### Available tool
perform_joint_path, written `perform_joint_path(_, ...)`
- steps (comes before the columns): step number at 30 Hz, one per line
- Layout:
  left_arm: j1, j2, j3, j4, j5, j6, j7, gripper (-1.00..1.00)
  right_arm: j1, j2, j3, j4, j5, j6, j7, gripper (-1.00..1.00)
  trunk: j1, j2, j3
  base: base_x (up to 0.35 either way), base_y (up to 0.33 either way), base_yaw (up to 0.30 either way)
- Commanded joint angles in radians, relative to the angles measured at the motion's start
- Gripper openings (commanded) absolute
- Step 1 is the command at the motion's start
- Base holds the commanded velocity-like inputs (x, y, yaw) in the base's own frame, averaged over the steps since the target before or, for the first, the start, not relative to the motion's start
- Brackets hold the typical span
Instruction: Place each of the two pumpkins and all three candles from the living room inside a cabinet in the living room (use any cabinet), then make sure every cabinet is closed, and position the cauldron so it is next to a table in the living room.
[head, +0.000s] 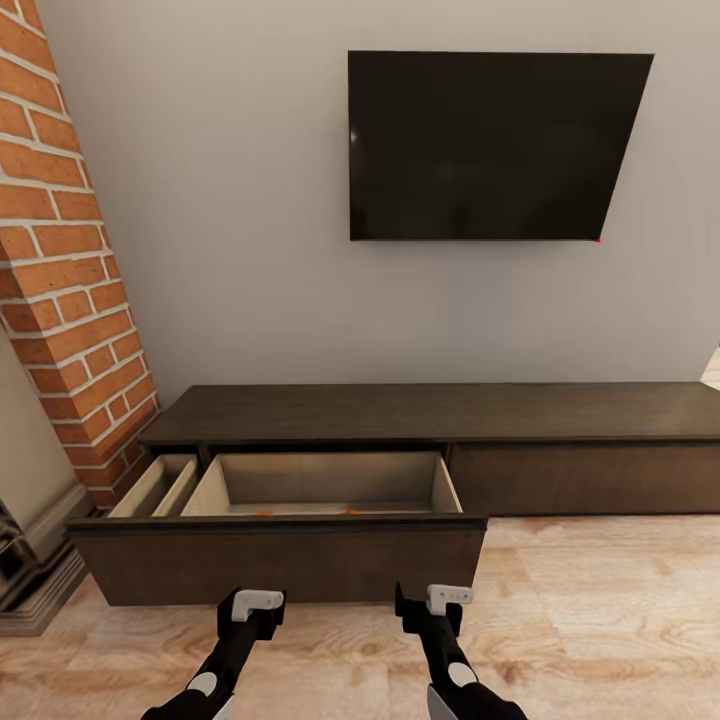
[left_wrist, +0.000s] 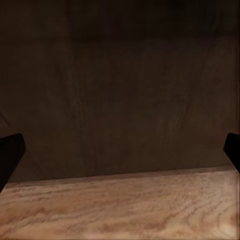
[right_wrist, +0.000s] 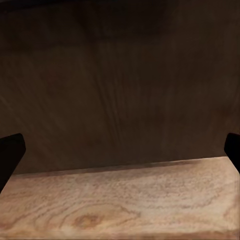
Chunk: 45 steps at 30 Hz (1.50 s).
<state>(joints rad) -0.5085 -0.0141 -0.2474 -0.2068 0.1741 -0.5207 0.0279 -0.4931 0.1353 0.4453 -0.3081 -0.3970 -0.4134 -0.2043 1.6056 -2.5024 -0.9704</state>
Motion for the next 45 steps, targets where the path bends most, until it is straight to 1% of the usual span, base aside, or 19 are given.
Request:
perform_joint_path(1,-0.001,0.000,-0.008,0.001,0.009,-0.004,0.000,1.00,-0.001,0.000,0.009,0.001,-0.005,-0.003,-0.007,1.00,0.000,0.000,-0.001,0.008,0.000,0.000)
perform_joint_path(20,-0.001,0.000,-0.006,0.000,0.009,-0.002,-0.011,1.00,-0.001,0.000,0.010,0.003,-0.005,-0.001,-0.006,1.00,0.000,0.000,-0.001,0.054,0.000,0.000)
perform_joint_path(45,0.000,0.000,-0.009,0.001,0.005,0.001,-0.009,1.00,-0.001,0.000,0.009,0.003,-0.005,0.000,-0.006,1.00,0.000,0.000,-0.001,0.098,0.000,0.000)
